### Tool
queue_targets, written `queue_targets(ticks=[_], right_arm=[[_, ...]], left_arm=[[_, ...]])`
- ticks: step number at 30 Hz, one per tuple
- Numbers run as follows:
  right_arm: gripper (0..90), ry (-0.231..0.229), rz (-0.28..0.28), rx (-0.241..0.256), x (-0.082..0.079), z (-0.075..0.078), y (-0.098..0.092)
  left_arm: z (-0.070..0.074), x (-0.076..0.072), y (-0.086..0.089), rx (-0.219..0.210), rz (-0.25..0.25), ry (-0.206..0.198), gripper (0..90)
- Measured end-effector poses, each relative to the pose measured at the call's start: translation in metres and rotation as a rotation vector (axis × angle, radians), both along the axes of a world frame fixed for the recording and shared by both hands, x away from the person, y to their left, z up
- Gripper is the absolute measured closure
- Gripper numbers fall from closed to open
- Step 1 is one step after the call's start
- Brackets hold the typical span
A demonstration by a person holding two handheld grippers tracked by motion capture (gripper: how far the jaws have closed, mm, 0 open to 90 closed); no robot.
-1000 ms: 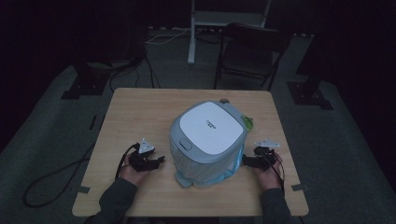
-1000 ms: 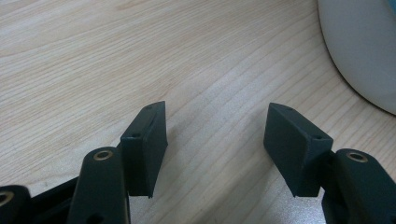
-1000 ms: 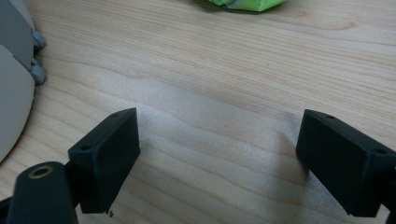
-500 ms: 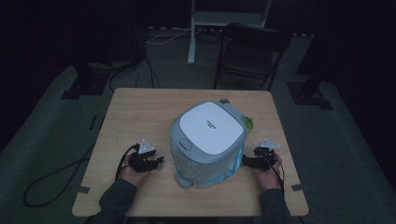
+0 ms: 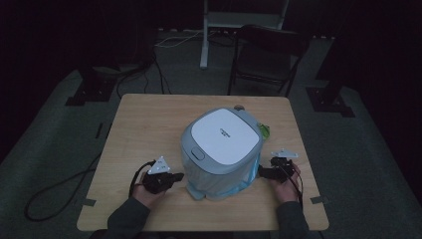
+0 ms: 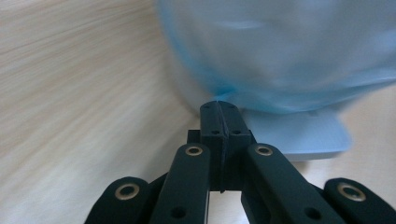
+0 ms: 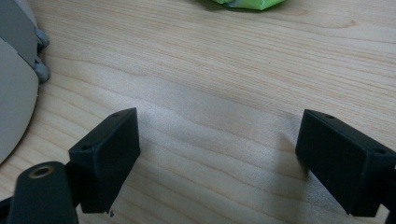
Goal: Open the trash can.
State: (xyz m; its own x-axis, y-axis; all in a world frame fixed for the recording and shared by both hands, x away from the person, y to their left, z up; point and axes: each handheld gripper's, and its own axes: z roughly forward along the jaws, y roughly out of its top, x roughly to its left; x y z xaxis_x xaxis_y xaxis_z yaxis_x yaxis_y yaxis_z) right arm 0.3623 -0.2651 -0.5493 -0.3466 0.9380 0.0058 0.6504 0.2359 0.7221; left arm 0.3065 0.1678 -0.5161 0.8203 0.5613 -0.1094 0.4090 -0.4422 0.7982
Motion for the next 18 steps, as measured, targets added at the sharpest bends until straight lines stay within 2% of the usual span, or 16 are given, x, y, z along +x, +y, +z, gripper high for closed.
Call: queue_targets(ticks=[4, 9, 18], right_arm=[[12.8, 0.0, -0.001, 0.0, 0.0, 0.0, 0.0], [12.8, 0.0, -0.001, 0.0, 0.0, 0.0, 0.0], [12.8, 0.0, -0.001, 0.0, 0.0, 0.0, 0.0]], left_arm=[[-0.001, -0.01, -0.009, -0.023, -0.048, 0.01, 90.0], [-0.006, -0.02, -0.022, -0.004, -0.097, 0.016, 90.0], [-0.01, -0.02, -0.027, -0.015, -0.096, 0.006, 90.0]])
